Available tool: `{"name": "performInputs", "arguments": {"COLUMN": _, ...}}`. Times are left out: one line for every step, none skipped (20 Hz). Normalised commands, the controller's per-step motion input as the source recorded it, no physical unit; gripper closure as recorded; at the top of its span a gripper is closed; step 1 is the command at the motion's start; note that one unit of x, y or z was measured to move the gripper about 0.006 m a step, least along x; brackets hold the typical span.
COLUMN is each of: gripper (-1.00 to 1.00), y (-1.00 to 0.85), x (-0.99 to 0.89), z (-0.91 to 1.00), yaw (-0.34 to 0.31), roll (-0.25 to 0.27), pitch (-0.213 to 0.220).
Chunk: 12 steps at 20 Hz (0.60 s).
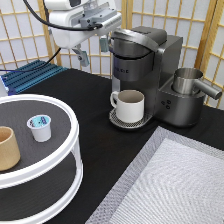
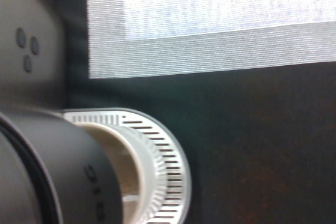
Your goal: Make coffee
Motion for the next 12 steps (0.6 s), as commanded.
{"name": "performInputs", "arguments": {"gripper": -1.00, "y": -0.09, "x": 0.38, "z": 0.12, "yaw": 0.000, "roll": 0.169, "pitch": 0.135}}
{"name": "performInputs", "arguments": {"gripper": -1.00, "y": -0.01, "x": 0.35, "z": 0.18, "yaw": 0.000, "roll": 0.141, "pitch": 0.127}}
{"name": "performInputs", "arguments": {"gripper": -1.00, "y": 0.00, "x": 0.35, "z": 0.26, "yaw": 0.000, "roll": 0.113, "pitch": 0.139}}
{"name": "performInputs", "arguments": {"gripper": -1.00, "y": 0.01, "x": 0.31, "z": 0.29, "yaw": 0.000, "roll": 0.093, "pitch": 0.131}}
{"name": "performInputs", "arguments": {"gripper": -1.00, "y": 0.01, "x": 0.25, "z": 0.31, "yaw": 0.000, "roll": 0.087, "pitch": 0.108}}
{"name": "performInputs", "arguments": {"gripper": -1.00, "y": 0.07, "x": 0.23, "z": 0.31, "yaw": 0.000, "roll": 0.062, "pitch": 0.096}}
{"name": "performInputs", "arguments": {"gripper": -1.00, "y": 0.13, "x": 0.20, "z": 0.29, "yaw": 0.000, "roll": 0.048, "pitch": 0.089}}
{"name": "performInputs", "arguments": {"gripper": -1.00, "y": 0.21, "x": 0.23, "z": 0.25, "yaw": 0.000, "roll": 0.023, "pitch": 0.080}}
{"name": "performInputs", "arguments": {"gripper": -1.00, "y": 0.28, "x": 0.24, "z": 0.30, "yaw": 0.000, "roll": 0.000, "pitch": 0.078}}
{"name": "performInputs", "arguments": {"gripper": -1.00, "y": 0.32, "x": 0.30, "z": 0.32, "yaw": 0.000, "roll": 0.000, "pitch": 0.076}}
{"name": "performInputs", "arguments": {"gripper": -1.00, "y": 0.30, "x": 0.30, "z": 0.36, "yaw": 0.000, "roll": 0.000, "pitch": 0.074}}
{"name": "performInputs", "arguments": {"gripper": -1.00, "y": 0.29, "x": 0.29, "z": 0.35, "yaw": 0.000, "roll": 0.000, "pitch": 0.069}}
